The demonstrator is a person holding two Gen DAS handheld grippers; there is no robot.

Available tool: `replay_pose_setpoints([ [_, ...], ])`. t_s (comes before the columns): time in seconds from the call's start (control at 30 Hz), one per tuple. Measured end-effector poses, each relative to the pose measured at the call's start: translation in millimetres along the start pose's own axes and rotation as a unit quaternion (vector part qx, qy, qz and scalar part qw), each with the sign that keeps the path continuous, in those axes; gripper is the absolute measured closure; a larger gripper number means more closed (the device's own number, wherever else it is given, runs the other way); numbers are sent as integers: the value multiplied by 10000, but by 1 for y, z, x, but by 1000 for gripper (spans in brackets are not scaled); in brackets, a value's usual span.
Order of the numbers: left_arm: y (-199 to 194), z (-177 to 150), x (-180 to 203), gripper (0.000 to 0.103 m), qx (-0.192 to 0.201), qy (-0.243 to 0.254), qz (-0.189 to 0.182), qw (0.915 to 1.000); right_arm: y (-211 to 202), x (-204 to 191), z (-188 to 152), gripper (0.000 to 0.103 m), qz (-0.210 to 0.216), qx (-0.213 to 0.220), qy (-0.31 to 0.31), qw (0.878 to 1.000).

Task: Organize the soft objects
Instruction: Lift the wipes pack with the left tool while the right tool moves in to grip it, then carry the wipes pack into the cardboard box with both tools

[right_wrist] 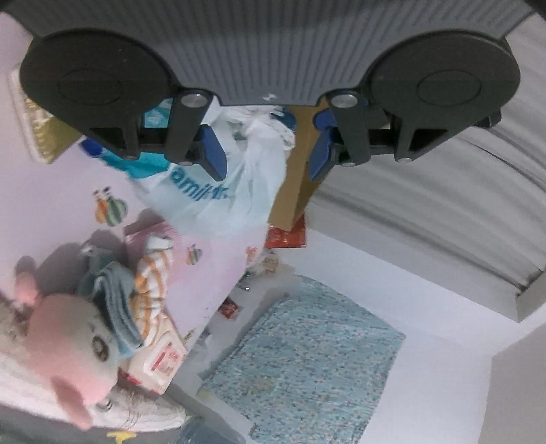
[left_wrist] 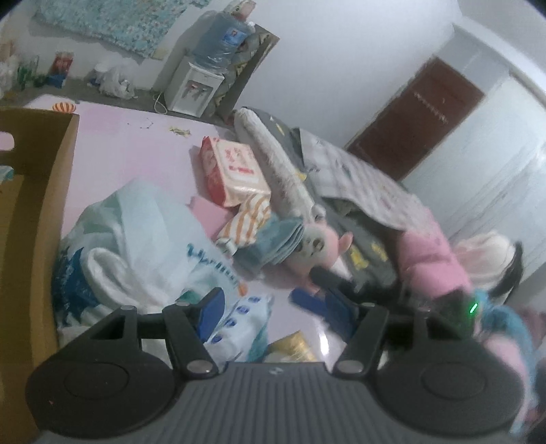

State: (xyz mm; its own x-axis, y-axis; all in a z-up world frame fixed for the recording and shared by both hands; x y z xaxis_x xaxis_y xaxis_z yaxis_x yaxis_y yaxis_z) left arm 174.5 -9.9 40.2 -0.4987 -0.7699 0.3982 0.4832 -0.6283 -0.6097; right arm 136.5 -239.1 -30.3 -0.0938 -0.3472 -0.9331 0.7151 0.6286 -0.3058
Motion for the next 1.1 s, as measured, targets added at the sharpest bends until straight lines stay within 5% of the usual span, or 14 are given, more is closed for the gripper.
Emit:
replay_pose_setpoints([
  [0.23, 11, -36, -2, 41, -299, 244, 126, 9992, -14, 23, 8, 49, -1008, -91, 0, 9949],
  [0.43, 11, -68, 12, 41, -279, 812, 500, 9951, -6, 31, 15, 44, -1357, -287, -147, 9902],
  [0.67, 45, -98, 32, 49, -606, 1707, 1239, 9756, 19, 40, 30, 40, -1507, -523, -168, 9870],
  [0.93, 76, -101, 22, 50, -720, 1671, 1300, 9747, 37, 63, 36, 30, -1453, -876, -31, 9855],
  [1.1, 84, -98, 14, 64, -712, 1502, 1239, 9783, 49, 69, 29, 30, -1305, -1144, 41, 9848],
])
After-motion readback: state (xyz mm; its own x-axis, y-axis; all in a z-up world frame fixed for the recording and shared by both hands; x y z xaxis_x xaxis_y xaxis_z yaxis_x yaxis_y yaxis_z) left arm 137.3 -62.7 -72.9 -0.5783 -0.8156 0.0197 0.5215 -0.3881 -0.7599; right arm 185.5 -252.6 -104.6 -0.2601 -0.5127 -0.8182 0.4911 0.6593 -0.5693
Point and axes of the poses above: each gripper's, at about its wrist camera, not at the fingertips, and y roughly the way its jaws point, x to its right, z to its top, the point moved 2 cm from there along y, roughly the way its jaws point, and after that the axes turned 12 degrees about y, right-handed, at the moved point
